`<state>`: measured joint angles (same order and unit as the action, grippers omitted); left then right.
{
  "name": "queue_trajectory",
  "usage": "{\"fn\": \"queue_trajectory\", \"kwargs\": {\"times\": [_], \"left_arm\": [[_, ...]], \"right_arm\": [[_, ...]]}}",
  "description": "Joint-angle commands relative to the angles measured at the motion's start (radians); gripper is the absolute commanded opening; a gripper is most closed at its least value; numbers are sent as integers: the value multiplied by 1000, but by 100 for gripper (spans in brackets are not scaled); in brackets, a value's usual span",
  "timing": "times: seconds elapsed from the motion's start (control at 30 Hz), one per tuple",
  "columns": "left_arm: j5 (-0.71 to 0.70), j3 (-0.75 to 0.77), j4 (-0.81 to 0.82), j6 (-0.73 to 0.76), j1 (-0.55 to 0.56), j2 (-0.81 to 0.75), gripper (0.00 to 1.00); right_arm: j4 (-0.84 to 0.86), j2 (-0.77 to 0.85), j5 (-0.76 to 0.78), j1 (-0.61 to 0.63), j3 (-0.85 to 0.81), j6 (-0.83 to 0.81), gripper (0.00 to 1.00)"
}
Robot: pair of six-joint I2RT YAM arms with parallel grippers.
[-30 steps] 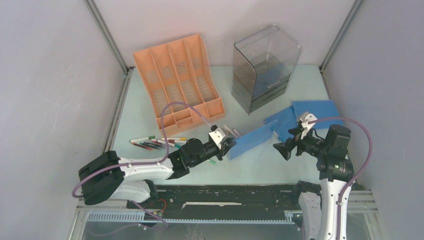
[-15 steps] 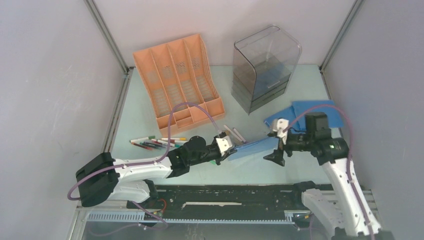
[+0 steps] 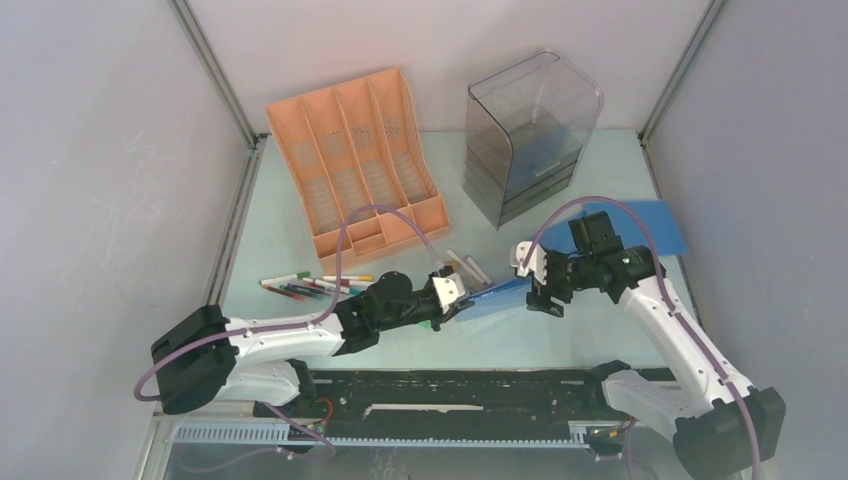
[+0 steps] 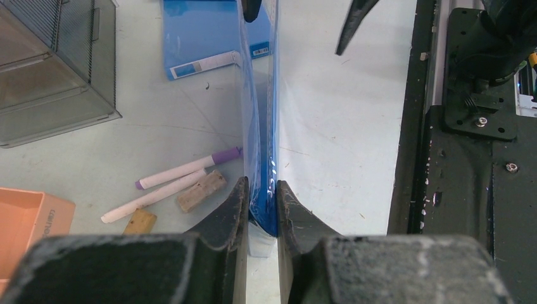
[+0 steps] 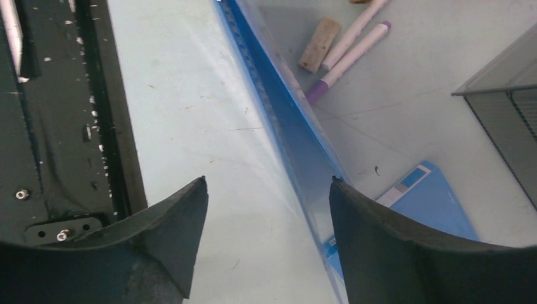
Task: Organize the desk
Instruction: Pick up the folder from the center of the board.
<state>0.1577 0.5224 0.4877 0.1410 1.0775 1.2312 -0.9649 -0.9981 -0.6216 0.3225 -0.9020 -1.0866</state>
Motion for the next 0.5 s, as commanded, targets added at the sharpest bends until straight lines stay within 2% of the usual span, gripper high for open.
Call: {"fn": "queue_trajectory", "kwargs": {"times": [0.0, 0.17, 0.47], "left_arm": [[32, 23, -55, 7, -2, -7, 0], [29, 32, -57, -1, -2, 2, 0], [33, 43, -55, -25, -4, 17, 2]], "right_arm": [[87, -19, 48, 8, 8, 6, 74], [116, 11, 26, 17, 51, -10, 62], [128, 21, 21, 25, 96, -44, 51]]}}
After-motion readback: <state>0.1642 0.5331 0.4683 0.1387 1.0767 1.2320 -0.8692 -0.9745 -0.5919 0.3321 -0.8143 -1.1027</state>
